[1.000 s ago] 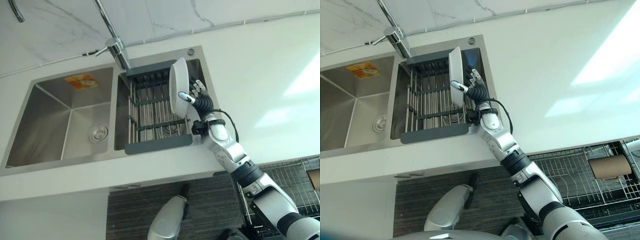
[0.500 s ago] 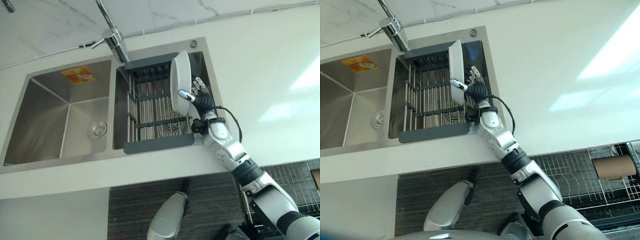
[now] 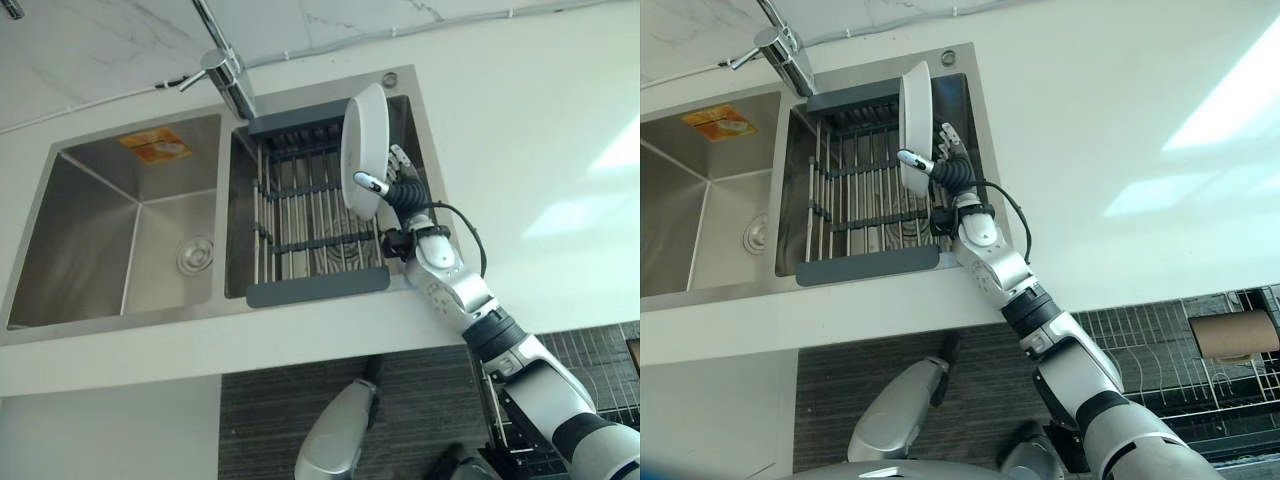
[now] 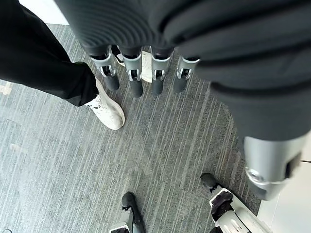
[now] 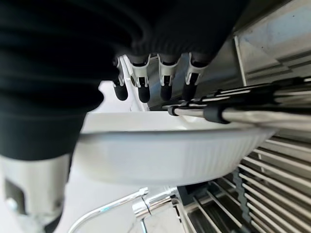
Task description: Place the dishes in the dishwasher.
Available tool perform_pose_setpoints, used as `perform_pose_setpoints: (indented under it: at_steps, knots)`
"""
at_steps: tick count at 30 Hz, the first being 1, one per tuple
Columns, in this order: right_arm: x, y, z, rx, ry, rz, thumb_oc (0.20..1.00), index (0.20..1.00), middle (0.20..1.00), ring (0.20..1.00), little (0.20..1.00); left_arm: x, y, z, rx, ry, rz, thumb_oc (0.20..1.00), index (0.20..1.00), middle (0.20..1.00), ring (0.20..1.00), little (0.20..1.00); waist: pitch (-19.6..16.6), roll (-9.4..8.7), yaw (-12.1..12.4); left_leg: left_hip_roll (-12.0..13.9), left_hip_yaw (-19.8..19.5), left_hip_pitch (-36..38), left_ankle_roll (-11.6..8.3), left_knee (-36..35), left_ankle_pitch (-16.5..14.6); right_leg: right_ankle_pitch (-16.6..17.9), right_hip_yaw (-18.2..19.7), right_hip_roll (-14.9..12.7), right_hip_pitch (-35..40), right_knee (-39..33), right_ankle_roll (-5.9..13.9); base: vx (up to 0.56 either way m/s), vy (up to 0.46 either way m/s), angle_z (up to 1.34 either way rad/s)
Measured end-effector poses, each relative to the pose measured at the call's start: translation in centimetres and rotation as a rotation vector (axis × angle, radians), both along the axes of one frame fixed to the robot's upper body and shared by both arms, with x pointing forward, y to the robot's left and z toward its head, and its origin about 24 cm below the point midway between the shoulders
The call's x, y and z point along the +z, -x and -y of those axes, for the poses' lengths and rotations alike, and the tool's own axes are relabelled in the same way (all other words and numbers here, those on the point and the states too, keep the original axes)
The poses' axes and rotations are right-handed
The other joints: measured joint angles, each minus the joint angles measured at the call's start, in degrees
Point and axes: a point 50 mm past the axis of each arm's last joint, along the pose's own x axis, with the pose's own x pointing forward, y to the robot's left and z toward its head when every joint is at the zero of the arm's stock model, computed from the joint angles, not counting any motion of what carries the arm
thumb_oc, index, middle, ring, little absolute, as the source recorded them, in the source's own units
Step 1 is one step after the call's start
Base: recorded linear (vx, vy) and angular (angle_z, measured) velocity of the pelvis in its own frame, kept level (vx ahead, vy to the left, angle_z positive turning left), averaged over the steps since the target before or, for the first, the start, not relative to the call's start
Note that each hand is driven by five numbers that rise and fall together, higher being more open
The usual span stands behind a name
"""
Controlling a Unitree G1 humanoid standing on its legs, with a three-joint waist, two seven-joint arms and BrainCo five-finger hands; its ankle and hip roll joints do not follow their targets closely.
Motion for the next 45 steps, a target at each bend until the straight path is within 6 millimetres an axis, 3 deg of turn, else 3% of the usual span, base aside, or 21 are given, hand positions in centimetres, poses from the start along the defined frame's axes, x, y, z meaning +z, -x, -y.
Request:
perform_pose_setpoints:
  at_steps: [8,9,10,11,32,35,39,40,45]
  knots:
    - [0.9,-0.3,-0.2,0.003,0.007,0.022,1.0,1.0,1.0,1.0,1.0,0.0,-0.8,0.0,0.013,0.004,0.022,1.0,1.0,1.0,1.0,1.0,0.2,0.16,0.0,0.0,0.0,-0.8,0.04,0.0,0.0,0.0,0.0,0.0,-0.8,0.0,0.03,0.0,0.0,0.0]
    - [0.9,-0.4,-0.2,0.001,0.009,0.021,0.639,0.639,0.639,0.639,0.639,0.0,-0.8,0.0,0.013,0.004,0.022,1.0,1.0,1.0,1.0,1.0,0.2,0.16,0.0,0.0,0.0,-0.8,0.04,0.0,0.0,0.0,0.0,0.1,-0.8,0.0,0.04,0.0,0.0,0.0]
    - [0.9,-0.4,-0.2,0.0,0.011,0.02,0.338,0.338,0.338,0.338,0.338,0.0,-0.8,0.0,0.013,0.004,0.022,1.0,1.0,1.0,1.0,1.0,0.2,0.16,0.0,0.1,-0.1,-0.8,0.04,0.0,0.0,0.0,0.0,0.1,-0.8,0.0,0.04,0.0,0.0,0.0]
    - [0.9,-0.4,-0.2,-0.003,0.013,0.019,0.2,0.2,0.2,0.2,0.2,0.0,-0.8,0.0,0.013,0.005,0.022,1.0,1.0,1.0,1.0,1.0,0.2,0.16,0.0,0.1,-0.1,-0.8,0.04,0.1,0.0,0.0,0.0,0.1,-0.8,0.0,0.01,0.0,0.0,0.0]
    - [1.0,-0.5,0.3,-0.029,0.044,0.061,0.2,0.2,0.2,0.2,0.2,0.1,-1.4,0.0,0.008,0.005,0.04,1.0,1.0,1.0,1.0,1.0,0.3,-0.03,-0.1,0.8,0.1,-0.8,0.03,0.3,0.1,0.2,0.1,0.7,-0.8,0.0,0.19,-0.01,-0.023,0.0]
    - [1.3,-0.3,0.3,0.006,-0.054,0.077,0.2,0.2,0.2,0.2,0.2,0.1,-1.8,-0.1,0.006,0.0,0.048,1.0,1.0,1.0,1.0,1.0,0.5,-0.41,-0.3,1.4,0.5,0.1,0.01,0.3,0.1,0.2,0.7,1.1,-0.3,-0.1,0.13,-0.02,-0.083,-0.1]
    - [0.3,0.6,0.0,0.076,-0.295,0.001,0.2,0.2,0.2,0.2,0.2,0.2,-2.0,-0.2,0.006,-0.014,0.056,1.0,1.0,1.0,1.0,1.0,0.4,-1.02,-1.2,2.6,1.7,2.8,-0.53,0.0,-0.3,0.3,2.1,1.6,1.5,-0.4,-0.04,-0.04,-0.092,-0.22]
    - [-0.4,1.6,-0.3,0.117,-0.413,-0.025,0.2,0.2,0.2,0.2,0.2,0.2,-2.0,-0.4,0.014,-0.021,0.058,1.0,1.0,1.0,1.0,1.0,0.0,-1.65,-2.3,3.3,2.2,4.1,-0.82,-0.1,-0.5,0.3,2.9,2.0,2.1,-0.3,-0.4,-0.06,-0.095,-0.32]
    - [-0.6,3.7,0.7,0.14,-0.539,0.006,0.2,0.2,0.2,0.2,0.2,0.2,-1.3,-1.0,-0.006,-0.062,0.033,1.0,1.0,1.0,1.0,1.0,-3.9,-2.64,-6.1,5.3,5.1,6.5,-1.68,-0.1,-1.2,0.3,6.1,2.8,2.1,0.0,-1.08,0.05,-0.103,-0.36]
